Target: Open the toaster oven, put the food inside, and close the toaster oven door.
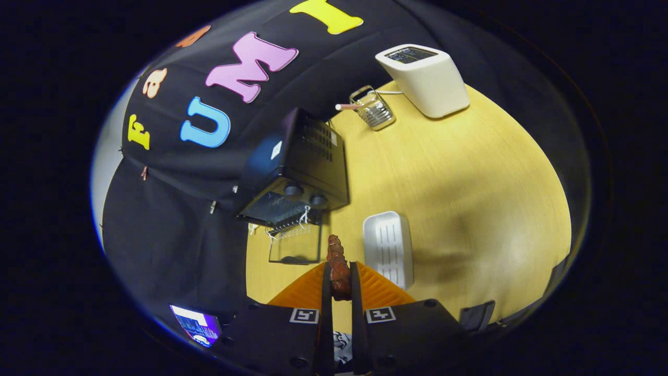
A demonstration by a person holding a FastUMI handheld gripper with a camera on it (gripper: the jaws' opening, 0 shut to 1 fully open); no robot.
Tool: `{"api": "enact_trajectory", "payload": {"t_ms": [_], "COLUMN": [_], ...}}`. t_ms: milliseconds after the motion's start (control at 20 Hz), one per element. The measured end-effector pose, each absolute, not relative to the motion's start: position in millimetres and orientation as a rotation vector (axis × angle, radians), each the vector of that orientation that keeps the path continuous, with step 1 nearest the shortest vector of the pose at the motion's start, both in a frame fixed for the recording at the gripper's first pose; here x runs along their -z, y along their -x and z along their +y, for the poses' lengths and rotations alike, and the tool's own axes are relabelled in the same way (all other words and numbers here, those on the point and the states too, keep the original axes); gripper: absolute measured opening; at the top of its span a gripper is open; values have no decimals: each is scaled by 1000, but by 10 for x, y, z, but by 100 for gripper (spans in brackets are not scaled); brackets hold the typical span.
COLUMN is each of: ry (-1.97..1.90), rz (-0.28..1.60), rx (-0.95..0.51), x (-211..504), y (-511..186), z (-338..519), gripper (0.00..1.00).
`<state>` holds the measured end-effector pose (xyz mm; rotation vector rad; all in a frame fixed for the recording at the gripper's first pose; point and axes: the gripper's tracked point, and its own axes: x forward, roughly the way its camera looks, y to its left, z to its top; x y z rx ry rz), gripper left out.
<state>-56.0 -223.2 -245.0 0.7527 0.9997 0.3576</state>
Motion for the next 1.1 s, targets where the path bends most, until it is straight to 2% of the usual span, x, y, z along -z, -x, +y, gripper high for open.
{"api": "enact_trajectory", "payload": {"t_ms": [300, 550, 1100], "ry": [-797, -847, -973], "rz": [945, 910, 701], "rx": [-410, -380, -83], "x": [2264, 2335, 2606], "y": [752, 837, 193], "z": [-1263, -490, 415], "gripper": [18, 18, 18]}}
